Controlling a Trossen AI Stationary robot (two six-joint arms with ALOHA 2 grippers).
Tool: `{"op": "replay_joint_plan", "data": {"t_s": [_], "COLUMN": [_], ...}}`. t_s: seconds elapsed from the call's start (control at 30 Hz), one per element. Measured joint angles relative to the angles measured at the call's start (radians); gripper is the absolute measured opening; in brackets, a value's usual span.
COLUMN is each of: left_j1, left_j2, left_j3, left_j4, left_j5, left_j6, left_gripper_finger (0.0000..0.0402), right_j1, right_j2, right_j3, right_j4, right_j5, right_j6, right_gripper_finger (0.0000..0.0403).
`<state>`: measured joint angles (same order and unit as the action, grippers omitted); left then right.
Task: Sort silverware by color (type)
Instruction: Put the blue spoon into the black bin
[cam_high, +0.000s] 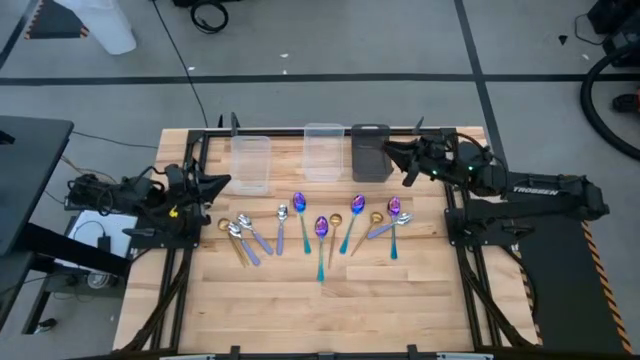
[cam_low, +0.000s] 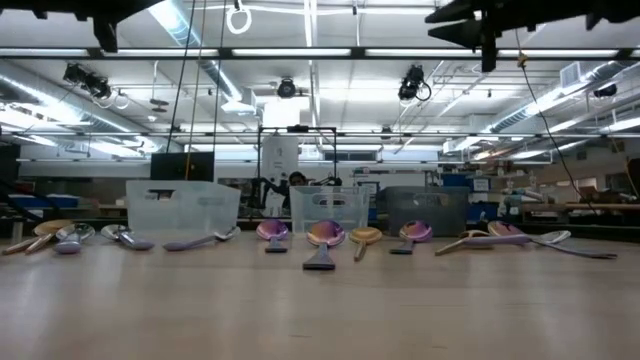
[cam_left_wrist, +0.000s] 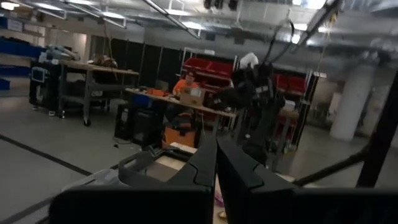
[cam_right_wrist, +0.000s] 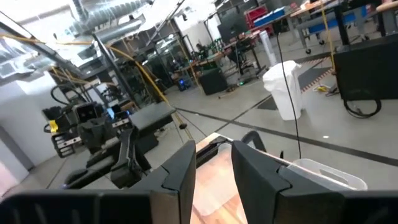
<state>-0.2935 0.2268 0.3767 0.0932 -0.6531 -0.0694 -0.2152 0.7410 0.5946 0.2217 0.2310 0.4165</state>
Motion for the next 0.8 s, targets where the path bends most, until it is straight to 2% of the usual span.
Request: {"op": "replay_joint_plan", "data": {"t_s": [0.17,0.4,0.57,0.8], "left_j1": [0.007,0.045,0.075,0.125], "left_j2": [0.066,0.111,0.129,0.147], "left_j3": [0.018,0.018,0.018,0.018], "left_j4": [-0.001,-0.051,-0.093,-0.099], "left_j5": [0.003,0.003,0.004,0.007], "left_j6": [0.037,0.040,0.029,0.037], "left_gripper_finger": [0.0041,0.0104,0.0136,0.0146], "right_j1": [0.037,0.093,0.122,0.170], "right_j2": [0.084,0.200,0.263,0.303], "right_j3": [0.120,0.245,0.287,0.292], "right_j4": [-0.127,-0.251,-0.301,-0.306], "right_j5": [0.021,0.120,0.135,0.136], "right_j6": [0.018,0.029,0.072,0.147], "right_gripper_finger": [0.0114,0.0114,0.0114,0.0114]}}
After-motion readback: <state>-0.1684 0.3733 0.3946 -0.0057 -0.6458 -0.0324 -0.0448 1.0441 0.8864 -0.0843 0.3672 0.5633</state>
